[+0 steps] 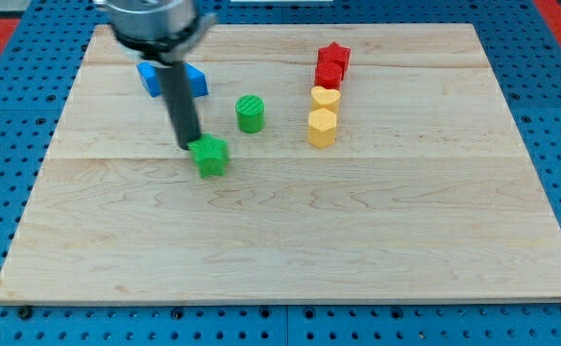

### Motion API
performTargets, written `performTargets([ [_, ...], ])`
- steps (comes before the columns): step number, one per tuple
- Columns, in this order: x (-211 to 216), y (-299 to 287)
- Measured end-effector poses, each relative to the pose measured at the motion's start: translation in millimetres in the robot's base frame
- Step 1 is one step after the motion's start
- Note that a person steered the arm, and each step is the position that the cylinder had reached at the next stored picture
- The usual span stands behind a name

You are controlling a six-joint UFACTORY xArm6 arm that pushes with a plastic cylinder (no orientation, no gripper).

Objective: Slide the green star to the yellow hexagon

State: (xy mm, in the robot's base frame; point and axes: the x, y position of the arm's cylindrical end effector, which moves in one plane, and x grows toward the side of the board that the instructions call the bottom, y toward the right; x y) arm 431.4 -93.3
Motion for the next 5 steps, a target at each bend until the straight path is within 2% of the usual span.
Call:
performTargets([
  [1,22,17],
  [2,66,-11],
  [3,65,31],
  [4,31,38],
  [5,49,18],
])
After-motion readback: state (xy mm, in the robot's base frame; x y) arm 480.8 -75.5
